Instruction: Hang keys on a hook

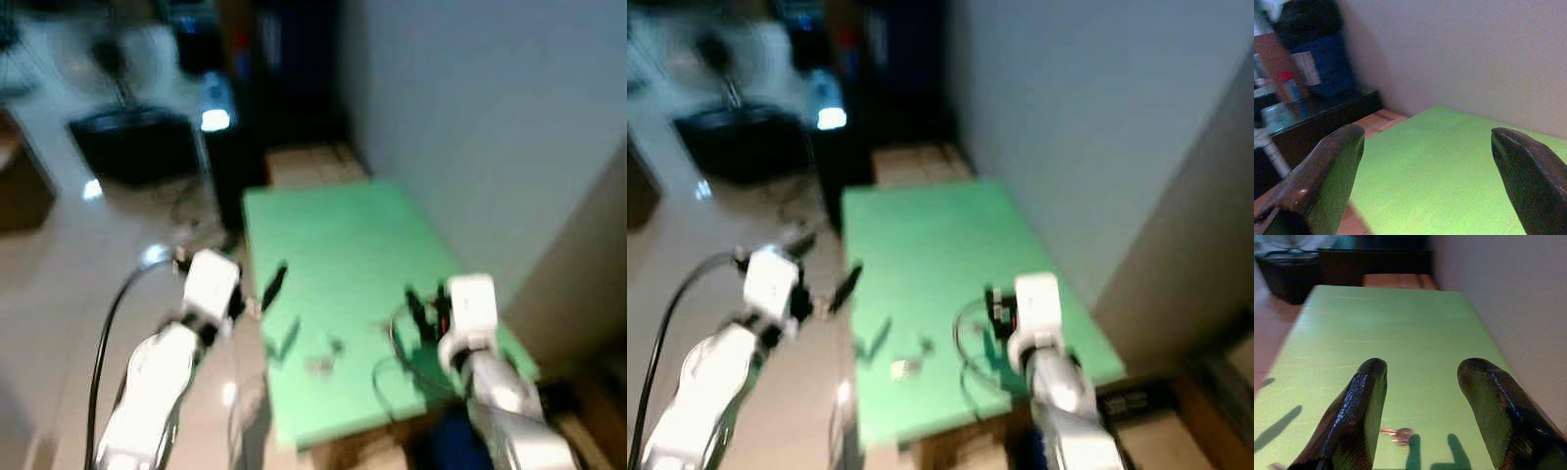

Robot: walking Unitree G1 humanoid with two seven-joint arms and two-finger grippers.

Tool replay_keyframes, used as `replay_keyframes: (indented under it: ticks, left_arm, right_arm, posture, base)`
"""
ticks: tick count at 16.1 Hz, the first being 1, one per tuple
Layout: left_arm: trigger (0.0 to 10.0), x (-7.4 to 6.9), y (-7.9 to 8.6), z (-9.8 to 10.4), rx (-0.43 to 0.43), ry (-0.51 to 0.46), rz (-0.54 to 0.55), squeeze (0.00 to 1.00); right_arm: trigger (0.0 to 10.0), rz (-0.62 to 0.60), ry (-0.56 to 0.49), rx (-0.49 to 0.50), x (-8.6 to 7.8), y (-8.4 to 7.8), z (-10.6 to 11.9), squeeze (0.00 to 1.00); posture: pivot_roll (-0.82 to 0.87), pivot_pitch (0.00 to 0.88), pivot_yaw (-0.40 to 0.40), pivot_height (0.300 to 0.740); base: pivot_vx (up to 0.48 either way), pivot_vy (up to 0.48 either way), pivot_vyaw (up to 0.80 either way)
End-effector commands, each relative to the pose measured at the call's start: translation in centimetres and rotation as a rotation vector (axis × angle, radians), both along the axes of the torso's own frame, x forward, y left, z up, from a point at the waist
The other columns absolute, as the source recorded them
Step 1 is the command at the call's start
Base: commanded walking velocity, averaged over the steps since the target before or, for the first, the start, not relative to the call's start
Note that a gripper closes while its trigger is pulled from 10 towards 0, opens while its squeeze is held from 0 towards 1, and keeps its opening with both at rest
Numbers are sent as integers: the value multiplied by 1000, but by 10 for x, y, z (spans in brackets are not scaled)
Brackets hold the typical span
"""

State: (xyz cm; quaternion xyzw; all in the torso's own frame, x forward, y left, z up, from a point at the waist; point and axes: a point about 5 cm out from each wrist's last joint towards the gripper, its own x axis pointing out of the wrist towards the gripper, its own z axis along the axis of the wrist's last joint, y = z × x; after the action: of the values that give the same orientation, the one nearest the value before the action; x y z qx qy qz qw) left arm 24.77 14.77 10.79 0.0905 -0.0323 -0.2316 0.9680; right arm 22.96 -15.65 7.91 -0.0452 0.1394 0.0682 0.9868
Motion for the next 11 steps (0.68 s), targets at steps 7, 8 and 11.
replay_keyframes:
  ticks: [7,8,11]
  left_arm:
    - [10000,-4,-12,-4,36,19,-68,0]
    - [10000,-2,-12,-3,37,18,-57,0]
    - [10000,1,-10,-3,48,21,-46,0]
  right_arm:
    - [10000,-1,23,-38,-3,-7,-5,0]
    - [10000,5,35,-45,-3,-7,-6,0]
    - [10000,57,87,-67,-2,-3,-15,0]
  posture:
    - [-85,0,41,740]
    - [-84,0,37,740]
    - [-83,0,46,740]
  base:
    - [0,0,0]
    - [0,0,0]
    - [0,0,0]
